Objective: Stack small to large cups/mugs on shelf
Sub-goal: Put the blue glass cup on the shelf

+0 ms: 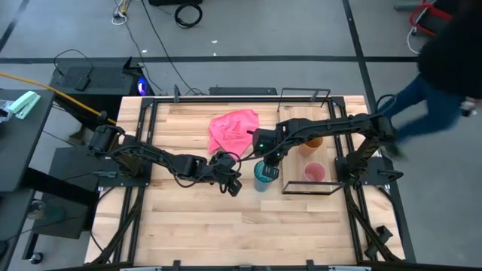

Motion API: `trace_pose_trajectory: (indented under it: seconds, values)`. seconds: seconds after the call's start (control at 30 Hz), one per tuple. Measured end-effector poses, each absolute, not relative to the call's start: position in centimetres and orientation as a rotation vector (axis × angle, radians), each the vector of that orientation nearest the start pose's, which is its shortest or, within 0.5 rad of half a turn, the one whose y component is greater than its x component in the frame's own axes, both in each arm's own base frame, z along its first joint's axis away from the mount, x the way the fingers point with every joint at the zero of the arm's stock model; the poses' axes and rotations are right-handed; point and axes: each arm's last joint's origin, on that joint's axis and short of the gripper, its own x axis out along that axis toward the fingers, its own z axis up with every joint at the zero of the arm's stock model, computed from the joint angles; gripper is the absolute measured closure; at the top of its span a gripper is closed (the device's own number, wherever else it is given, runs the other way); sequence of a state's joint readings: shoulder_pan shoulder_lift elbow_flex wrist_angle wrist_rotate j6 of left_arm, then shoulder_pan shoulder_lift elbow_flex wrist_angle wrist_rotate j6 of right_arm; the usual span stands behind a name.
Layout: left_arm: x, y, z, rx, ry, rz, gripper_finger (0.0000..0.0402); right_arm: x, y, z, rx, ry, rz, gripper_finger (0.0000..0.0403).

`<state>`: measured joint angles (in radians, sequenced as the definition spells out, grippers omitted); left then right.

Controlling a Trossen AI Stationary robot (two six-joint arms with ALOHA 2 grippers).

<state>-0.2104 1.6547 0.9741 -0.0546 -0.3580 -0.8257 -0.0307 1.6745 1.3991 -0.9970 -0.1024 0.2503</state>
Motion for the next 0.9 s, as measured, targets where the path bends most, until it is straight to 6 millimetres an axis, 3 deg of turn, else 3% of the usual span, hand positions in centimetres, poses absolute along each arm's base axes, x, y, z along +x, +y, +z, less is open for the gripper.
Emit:
trace_pose_trajectory:
  seconds: [0.33, 0.6, 0.9]
  values:
    - [33.5, -6.1, 19.6, -0.584, 0.597, 0.418, 0.0392, 32.4, -0.7, 27.3, 0.267, 1.275, -0.074, 0.0396]
    - [33.5, -6.1, 19.6, -0.58, 0.587, 0.429, 0.0377, 31.3, -1.2, 31.6, 0.193, 1.25, -0.131, 0.0396]
    - [33.6, -6.1, 19.6, -0.58, 0.586, 0.429, 0.0387, 29.9, -3.7, 38.0, 0.166, 1.165, -0.24, 0.0396]
